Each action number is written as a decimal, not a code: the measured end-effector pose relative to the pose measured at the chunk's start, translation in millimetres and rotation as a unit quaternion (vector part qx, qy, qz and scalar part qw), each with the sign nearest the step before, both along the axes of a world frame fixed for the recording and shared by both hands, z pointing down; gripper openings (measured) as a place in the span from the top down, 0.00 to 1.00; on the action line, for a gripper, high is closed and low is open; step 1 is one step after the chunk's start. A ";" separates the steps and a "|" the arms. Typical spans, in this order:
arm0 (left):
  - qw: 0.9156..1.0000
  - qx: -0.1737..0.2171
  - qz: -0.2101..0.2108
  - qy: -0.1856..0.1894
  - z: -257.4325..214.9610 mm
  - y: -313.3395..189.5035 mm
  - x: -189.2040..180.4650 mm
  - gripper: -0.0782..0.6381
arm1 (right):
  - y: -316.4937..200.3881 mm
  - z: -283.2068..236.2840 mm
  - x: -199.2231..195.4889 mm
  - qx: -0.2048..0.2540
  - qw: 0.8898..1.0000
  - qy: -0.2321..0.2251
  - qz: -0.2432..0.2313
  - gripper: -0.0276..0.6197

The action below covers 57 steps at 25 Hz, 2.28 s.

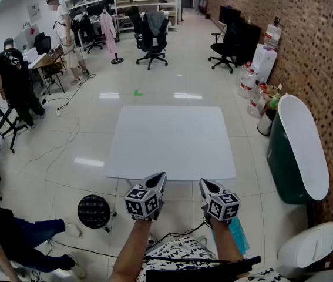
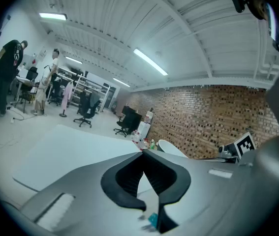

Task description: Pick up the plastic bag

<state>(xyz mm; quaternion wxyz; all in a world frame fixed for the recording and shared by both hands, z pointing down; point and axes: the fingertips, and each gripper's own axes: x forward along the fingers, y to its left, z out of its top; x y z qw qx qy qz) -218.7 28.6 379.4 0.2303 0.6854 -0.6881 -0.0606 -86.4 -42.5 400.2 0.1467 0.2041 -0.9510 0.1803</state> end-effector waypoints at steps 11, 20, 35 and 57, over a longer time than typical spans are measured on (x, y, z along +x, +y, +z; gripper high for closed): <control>1.000 -0.005 0.009 -0.003 5.0 -3.9 3.5 0.89 | -0.1 3.8 -0.2 -0.003 1.000 -0.008 0.004 0.94; 0.998 -0.037 0.048 0.007 35.3 -25.5 32.6 0.89 | -8.4 30.5 26.6 -0.019 0.999 -0.006 0.034 0.94; 0.968 -0.126 0.208 0.056 163.1 -79.8 193.9 0.89 | -41.2 171.7 182.8 -0.083 0.979 0.106 0.151 0.56; 0.908 -0.326 0.261 0.036 559.0 -106.2 318.7 0.89 | -37.2 619.2 309.3 -0.234 0.919 0.281 0.148 0.50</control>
